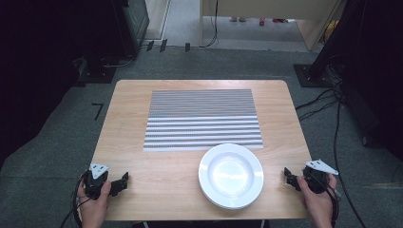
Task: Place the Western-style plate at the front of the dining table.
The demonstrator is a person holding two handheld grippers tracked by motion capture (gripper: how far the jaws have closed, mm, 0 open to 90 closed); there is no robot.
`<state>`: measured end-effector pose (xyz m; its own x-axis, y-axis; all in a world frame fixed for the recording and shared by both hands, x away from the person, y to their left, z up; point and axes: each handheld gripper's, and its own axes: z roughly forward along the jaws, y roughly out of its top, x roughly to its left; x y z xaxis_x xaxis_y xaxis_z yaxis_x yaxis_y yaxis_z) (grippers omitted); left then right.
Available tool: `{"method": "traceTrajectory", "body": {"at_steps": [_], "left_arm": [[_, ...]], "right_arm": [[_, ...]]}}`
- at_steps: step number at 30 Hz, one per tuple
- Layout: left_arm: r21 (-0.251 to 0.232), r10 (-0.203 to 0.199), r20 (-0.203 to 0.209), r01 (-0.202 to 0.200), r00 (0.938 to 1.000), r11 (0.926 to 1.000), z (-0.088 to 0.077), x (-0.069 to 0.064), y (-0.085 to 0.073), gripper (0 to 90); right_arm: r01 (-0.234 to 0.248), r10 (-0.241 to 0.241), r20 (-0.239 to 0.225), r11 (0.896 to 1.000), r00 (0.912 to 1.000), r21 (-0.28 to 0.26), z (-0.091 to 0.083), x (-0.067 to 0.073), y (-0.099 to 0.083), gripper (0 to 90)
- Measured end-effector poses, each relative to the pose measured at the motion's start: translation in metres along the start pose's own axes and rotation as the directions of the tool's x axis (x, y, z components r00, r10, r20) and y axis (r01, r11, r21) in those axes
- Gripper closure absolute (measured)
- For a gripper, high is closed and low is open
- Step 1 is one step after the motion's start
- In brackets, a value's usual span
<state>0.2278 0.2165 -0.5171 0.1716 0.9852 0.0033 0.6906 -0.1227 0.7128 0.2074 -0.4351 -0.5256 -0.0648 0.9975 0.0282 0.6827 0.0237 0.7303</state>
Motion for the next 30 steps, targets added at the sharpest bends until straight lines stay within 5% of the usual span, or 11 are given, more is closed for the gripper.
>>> {"method": "traceTrajectory", "body": {"at_steps": [13,30], "left_arm": [[-0.038,0.005,0.013,-0.004,0.9999,0.9993,-0.006,-0.012,0.008,8.5],[-0.083,0.083,0.120,-0.073,0.9893,0.9938,-0.010,-0.061,0.030,8.5]], "right_arm": [[-0.019,0.018,-0.016,1.000,0.9997,-0.025,-0.004,0.002,0.004,13.2],[-0.044,0.040,-0.055,0.996,0.9977,-0.084,-0.018,0.017,0.014,13.6]]}}
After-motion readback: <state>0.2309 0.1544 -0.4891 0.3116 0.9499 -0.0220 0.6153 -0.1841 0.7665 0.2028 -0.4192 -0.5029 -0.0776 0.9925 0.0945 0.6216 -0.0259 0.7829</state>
